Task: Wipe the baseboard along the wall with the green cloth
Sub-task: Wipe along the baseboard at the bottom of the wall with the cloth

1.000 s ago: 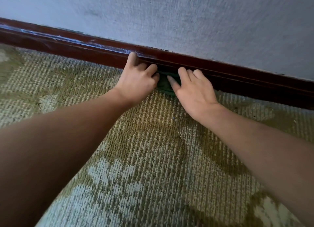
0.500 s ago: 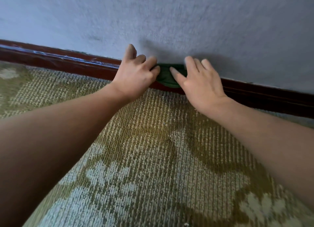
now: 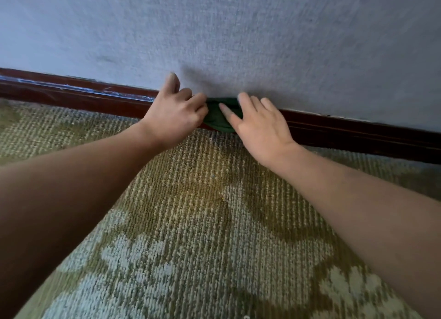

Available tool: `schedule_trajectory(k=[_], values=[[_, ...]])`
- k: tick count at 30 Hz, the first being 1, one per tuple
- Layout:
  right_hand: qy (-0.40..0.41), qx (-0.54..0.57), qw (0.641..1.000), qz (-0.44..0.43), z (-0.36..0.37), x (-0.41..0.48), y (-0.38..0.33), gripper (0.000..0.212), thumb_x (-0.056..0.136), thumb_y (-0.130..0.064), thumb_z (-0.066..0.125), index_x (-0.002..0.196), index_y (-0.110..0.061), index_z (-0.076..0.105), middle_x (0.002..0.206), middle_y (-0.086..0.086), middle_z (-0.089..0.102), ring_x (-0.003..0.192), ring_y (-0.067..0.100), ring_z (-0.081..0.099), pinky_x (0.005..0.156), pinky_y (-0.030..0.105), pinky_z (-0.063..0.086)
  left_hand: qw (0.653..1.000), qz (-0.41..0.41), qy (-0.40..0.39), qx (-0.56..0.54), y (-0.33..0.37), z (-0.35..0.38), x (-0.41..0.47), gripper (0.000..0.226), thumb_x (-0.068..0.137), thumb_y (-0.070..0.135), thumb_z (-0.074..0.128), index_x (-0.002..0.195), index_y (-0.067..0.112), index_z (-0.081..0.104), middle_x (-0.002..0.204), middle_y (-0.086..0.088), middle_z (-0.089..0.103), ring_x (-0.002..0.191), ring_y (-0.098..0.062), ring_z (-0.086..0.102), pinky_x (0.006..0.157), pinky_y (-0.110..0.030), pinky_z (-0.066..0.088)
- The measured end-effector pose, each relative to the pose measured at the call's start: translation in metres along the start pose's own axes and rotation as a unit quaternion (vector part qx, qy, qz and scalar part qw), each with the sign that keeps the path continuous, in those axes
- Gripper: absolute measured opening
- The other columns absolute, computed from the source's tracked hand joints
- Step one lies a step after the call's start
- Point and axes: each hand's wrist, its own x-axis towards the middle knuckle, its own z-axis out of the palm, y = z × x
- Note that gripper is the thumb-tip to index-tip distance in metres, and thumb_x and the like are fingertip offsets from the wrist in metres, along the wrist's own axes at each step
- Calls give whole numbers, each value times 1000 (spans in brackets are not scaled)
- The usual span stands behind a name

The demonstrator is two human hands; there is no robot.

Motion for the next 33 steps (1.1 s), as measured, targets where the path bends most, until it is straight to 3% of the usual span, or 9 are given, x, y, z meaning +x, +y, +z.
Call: schedule_trajectory(k=[12,19,25,33], values=[[-12,-1,1000,-3,10,1,-8,63,92,-3,38,147,-12,9,122,15,28,111,30,37,91,36,29,999,1,21,-44,2,15,-8,11,75,-3,60,74,6,68,65,-5,58,54,-21,57,67,-30,44],[-41,135,989,50,7,5,-13,72,86,2,46,146,-21,15,125,14,30,108,28,34,89,33,28,997,-17,7,-78,-4,14,-12,11,70,-2,68,78,5,69,66,-7,60,54,-22,59,66,-32,44],[-30,142,989,37,8,3,-11,76,84,5,49,147,-18,13,127,13,31,109,27,34,88,32,26,995,-34,-6,-91,-2,14,-12,8,73,-2,66,81,2,68,67,-10,60,54,-24,59,65,-33,42],[-41,118,992,24,9,-8,5,70,88,-2,49,147,-17,15,132,14,31,122,28,29,99,33,23,996,-34,7,-79,16,13,1,10,69,-3,66,78,2,68,64,-8,58,49,-21,56,64,-30,45]])
